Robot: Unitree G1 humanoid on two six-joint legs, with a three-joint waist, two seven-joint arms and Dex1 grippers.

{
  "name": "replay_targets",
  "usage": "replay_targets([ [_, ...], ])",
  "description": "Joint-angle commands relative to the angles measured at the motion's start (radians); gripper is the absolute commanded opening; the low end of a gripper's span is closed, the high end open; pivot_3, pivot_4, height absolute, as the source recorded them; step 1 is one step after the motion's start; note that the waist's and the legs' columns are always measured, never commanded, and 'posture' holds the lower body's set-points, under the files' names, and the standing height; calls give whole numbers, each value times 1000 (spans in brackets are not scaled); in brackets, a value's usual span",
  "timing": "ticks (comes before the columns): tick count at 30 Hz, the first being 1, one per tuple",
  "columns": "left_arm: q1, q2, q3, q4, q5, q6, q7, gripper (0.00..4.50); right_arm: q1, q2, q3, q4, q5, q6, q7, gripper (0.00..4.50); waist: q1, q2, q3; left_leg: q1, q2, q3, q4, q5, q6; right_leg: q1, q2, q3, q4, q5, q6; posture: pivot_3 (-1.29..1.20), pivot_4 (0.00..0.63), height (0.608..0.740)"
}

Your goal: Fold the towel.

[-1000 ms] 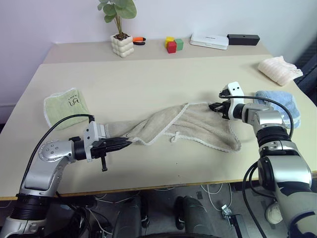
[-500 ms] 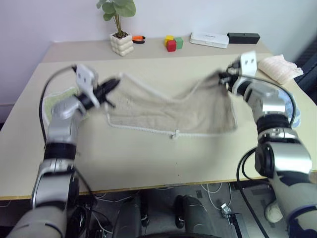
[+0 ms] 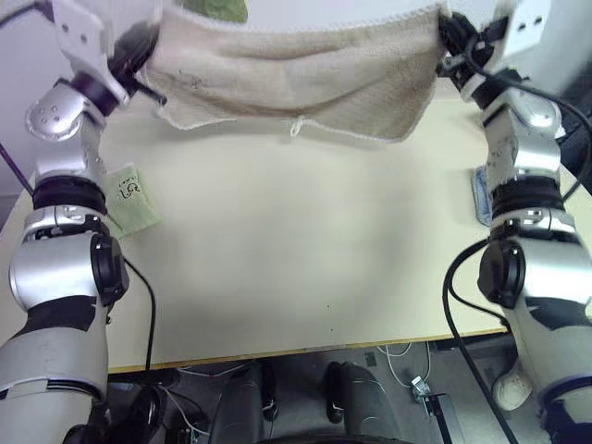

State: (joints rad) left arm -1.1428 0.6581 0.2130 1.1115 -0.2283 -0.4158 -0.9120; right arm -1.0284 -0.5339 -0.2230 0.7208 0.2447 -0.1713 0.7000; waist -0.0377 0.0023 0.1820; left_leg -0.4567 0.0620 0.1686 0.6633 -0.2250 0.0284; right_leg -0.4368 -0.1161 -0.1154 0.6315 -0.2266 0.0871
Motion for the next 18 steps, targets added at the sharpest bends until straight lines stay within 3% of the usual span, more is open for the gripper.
replay_targets([
  [1, 127, 9, 14, -118, -71, 25, -206, 0, 203, -7, 12, -273, 83, 100, 97, 40, -1, 0, 0, 0, 0, 0, 1, 0, 0, 0, 0, 0, 1, 0, 0, 0, 150, 740],
  [6, 367, 8, 7, -358, -153, 132, -389, 0, 506, -43, 58, -514, 90, 111, 201, 40, -3, 0, 1, -3, 0, 0, 2, 0, 0, -3, 0, 0, 2, 0, 0, 0, 150, 740],
  [12, 504, 28, 3, -525, -169, 225, -431, 0, 625, -108, 71, -550, 86, 136, 273, 40, 1, 0, 0, -1, 1, -5, 3, 0, 0, -1, 0, 0, 3, 0, -1, 0, 150, 740],
  [15, 523, 25, 8, -560, -170, 243, -411, 0, 649, -126, 85, -552, 78, 129, 305, 984, 4, 0, 0, 1, 1, -6, 3, 0, 0, 1, 0, 0, 2, 0, -1, 0, 150, 740],
  [18, 544, 31, 11, -581, -167, 246, -408, 0, 675, -168, 130, -541, -8, 55, 330, 2406, 6, 0, 0, 1, 1, -6, 4, 0, 1, 1, 0, 0, 2, 0, -1, 0, 150, 740],
])
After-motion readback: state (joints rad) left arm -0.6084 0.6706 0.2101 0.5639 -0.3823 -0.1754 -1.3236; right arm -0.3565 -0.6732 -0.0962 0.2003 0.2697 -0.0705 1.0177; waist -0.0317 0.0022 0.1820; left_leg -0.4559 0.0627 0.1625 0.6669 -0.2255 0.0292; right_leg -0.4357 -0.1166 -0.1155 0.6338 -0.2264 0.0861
